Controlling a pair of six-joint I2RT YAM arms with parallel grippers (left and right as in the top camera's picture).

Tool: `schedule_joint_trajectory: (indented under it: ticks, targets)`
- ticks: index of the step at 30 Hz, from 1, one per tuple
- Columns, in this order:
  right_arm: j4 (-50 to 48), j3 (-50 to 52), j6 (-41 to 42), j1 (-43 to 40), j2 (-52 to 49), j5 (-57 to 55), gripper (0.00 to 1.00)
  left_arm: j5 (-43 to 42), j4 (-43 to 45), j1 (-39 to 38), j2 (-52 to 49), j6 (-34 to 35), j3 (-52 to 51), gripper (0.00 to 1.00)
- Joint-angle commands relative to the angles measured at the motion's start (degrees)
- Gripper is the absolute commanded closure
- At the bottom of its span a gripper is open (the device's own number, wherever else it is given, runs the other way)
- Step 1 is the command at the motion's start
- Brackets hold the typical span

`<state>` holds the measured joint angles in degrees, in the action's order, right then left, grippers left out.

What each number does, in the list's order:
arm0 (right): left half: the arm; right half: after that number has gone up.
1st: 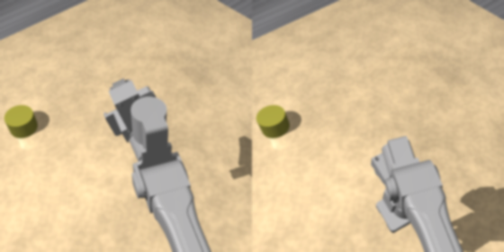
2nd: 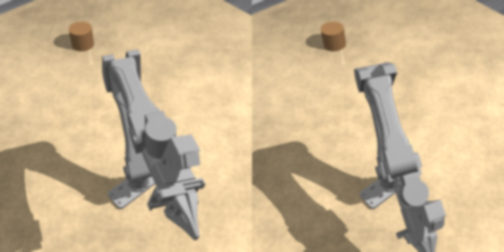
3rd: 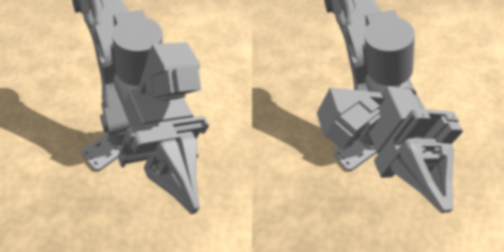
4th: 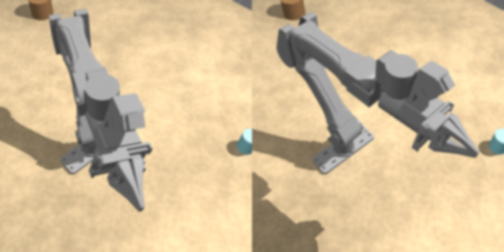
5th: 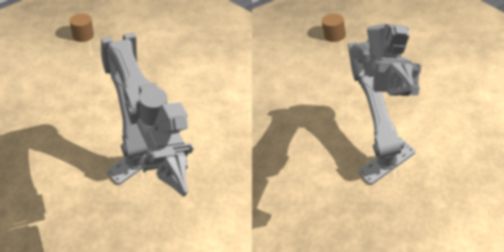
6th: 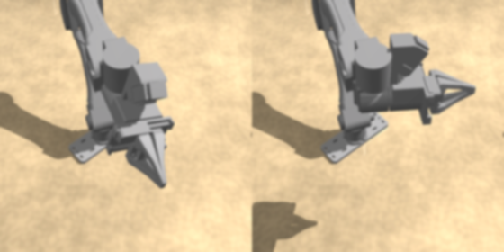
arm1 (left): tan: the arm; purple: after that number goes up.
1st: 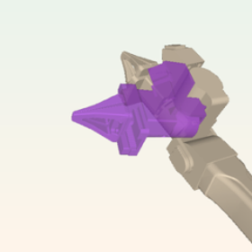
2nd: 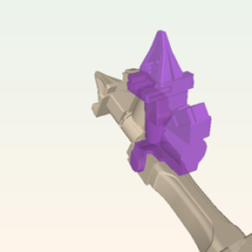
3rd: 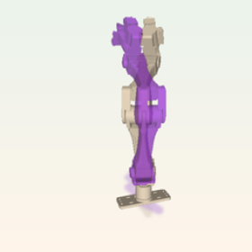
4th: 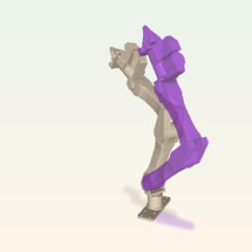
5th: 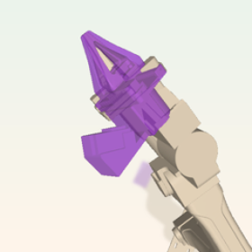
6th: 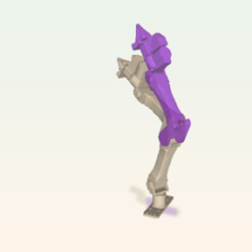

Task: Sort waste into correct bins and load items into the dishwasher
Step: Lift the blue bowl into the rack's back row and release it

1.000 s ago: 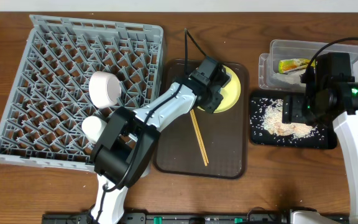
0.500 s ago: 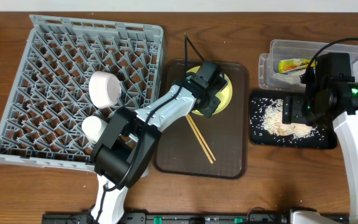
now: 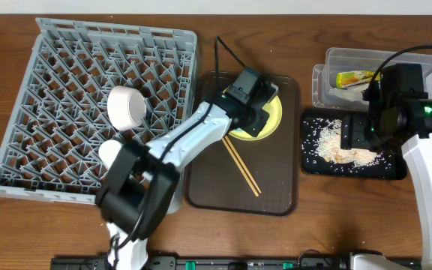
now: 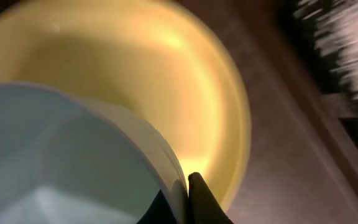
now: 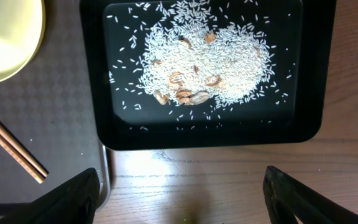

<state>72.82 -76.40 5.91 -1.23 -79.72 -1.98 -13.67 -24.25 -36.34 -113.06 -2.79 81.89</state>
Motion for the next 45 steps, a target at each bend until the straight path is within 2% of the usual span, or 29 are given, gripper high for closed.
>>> schedule_joint_trajectory:
  ticks: [1, 5, 8, 11, 16, 19, 25, 29, 34, 45]
  targets:
    - [0.09, -0.96, 0.87, -1.05, 0.76, -0.57, 0.18, -3.89, -0.33, 0.90, 8.55, 0.98, -0.24, 0.94]
    - [0.07, -0.96, 0.90, -1.05, 0.76, -0.57, 0.18, -4.87, -0.55, 4.15, 14.93, 1.40, -0.24, 0.94]
    - [0.07, -0.96, 0.87, -1.05, 0.76, -0.57, 0.18, -12.79, -0.11, 9.03, 18.51, 2.03, -0.24, 0.94]
    - [0.07, -0.96, 0.87, -1.05, 0.76, -0.57, 0.18, -22.77, 0.44, 15.63, 19.96, 5.84, -0.24, 0.94]
    - [0.11, -0.96, 0.90, -1.05, 0.76, -0.57, 0.18, -40.83, 0.81, 26.69, 18.49, 8.07, -0.24, 0.94]
    - [0.17, -0.96, 0.90, -1.05, 0.76, -0.57, 0.18, -47.34, 0.83, 32.13, 16.35, 8.61, -0.24, 0.94]
    - [0.28, -0.96, 0.90, -1.05, 0.76, -0.57, 0.18, -59.58, 6.32, 39.67, 10.01, 16.24, -0.24, 0.94]
    - [0.31, -0.96, 0.90, -1.05, 0.76, -0.57, 0.18, -61.90, 12.04, 44.09, 4.39, 23.08, -0.24, 0.94]
    - [0.28, -0.96, 0.90, -1.05, 0.76, -0.57, 0.18, -63.82, 17.57, 47.28, -0.11, 28.41, -0.24, 0.94]
    - [0.31, -0.96, 0.90, -1.05, 0.76, -0.57, 0.18, -63.93, 18.53, 51.65, -4.39, 31.91, -0.24, 0.94]
